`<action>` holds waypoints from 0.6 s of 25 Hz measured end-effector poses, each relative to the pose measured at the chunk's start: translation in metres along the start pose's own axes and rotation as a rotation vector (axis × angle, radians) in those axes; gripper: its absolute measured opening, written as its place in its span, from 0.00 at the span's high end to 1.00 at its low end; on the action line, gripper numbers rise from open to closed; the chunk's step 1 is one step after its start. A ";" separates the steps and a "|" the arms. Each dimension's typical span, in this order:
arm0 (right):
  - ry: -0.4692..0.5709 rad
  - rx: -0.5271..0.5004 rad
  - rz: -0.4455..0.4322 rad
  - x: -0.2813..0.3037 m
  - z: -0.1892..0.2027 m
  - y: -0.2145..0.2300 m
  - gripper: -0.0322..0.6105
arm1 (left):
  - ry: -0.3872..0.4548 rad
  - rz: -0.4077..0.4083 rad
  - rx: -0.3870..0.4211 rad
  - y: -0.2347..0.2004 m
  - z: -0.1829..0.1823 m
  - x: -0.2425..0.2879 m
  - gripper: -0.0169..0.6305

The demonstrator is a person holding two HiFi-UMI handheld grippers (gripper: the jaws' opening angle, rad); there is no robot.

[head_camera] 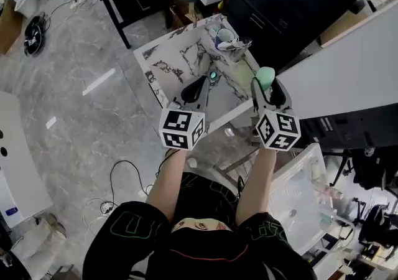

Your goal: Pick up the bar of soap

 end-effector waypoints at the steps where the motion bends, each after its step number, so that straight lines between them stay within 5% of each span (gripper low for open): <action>1: 0.022 0.006 -0.012 -0.007 -0.004 -0.003 0.56 | 0.016 -0.004 0.013 0.003 -0.007 -0.004 0.96; 15: 0.205 -0.004 -0.098 -0.068 -0.030 -0.002 0.56 | 0.143 -0.060 0.179 0.041 -0.068 -0.038 0.96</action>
Point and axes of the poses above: the fingertips, and each gripper's own axes: x forward along the fingers, y to its right, z out of its underside, the point moved 3 cm from there along -x, backward along the fingers, and after that the axes turned 5 degrees about -z, right-handed, at the moved point
